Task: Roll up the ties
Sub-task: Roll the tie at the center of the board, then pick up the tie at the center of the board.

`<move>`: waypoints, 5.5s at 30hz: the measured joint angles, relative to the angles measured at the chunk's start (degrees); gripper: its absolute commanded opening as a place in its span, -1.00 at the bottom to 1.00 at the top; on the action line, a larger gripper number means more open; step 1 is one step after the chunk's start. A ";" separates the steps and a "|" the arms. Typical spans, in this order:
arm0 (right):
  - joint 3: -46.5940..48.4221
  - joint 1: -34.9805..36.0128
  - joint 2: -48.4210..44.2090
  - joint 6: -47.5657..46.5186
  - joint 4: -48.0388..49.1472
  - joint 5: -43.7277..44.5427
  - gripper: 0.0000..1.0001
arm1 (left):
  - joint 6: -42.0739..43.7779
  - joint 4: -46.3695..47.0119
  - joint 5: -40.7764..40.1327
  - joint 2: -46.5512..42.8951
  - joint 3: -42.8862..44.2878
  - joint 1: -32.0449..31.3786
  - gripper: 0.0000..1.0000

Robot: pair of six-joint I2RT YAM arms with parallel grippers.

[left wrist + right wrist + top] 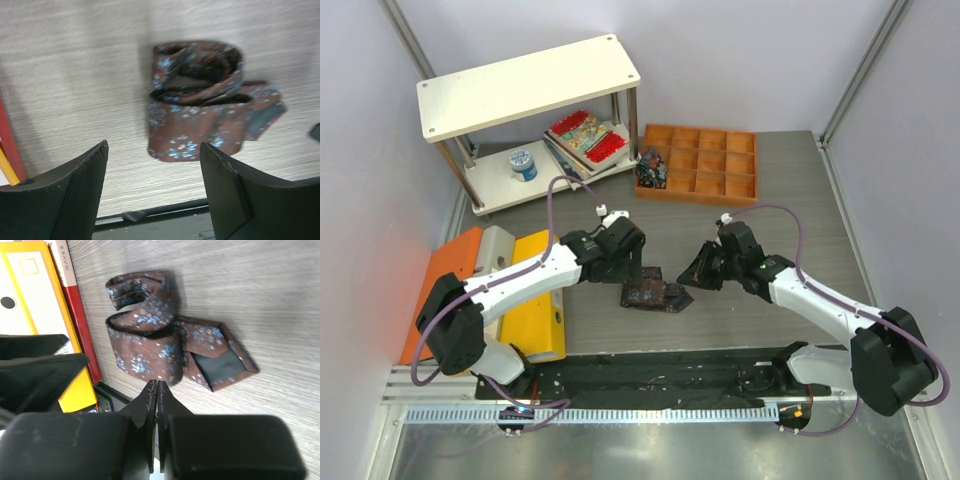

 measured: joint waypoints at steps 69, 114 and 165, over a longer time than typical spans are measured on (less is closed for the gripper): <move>18.73 7.45 32.11 -9.18 -3.98 1.88 -0.81 | -13.68 13.94 -4.76 6.40 -14.53 -9.57 0.11; 8.76 4.31 22.32 -6.12 -1.18 2.80 -0.96 | -27.54 44.54 0.42 -18.93 -41.38 -10.19 0.61; 1.57 8.55 24.17 3.45 17.33 2.54 -0.98 | -38.86 61.00 -9.46 -1.95 -41.24 -12.07 -0.80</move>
